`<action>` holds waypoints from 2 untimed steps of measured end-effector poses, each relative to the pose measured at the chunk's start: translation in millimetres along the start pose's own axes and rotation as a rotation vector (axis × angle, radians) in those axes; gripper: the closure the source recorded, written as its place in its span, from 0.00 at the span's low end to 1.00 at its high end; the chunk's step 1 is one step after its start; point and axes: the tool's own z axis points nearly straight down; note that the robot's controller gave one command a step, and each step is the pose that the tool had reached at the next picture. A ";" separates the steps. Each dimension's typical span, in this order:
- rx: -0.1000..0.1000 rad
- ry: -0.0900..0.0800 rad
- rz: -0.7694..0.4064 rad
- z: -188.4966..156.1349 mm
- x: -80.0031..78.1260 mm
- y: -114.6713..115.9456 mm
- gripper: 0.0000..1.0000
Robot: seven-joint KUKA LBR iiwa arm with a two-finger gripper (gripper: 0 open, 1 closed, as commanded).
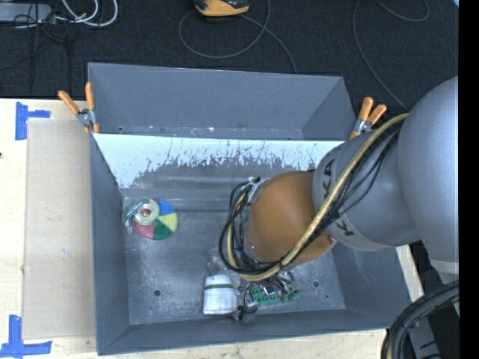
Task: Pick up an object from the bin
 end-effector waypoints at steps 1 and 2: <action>-0.004 0.008 -0.100 6.1 23.4 -34.6 1.00; 0.000 -0.015 -0.098 2.8 17.3 -35.8 0.00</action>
Offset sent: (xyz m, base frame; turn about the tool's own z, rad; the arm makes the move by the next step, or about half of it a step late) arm 0.0000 0.0000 0.0000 0.0000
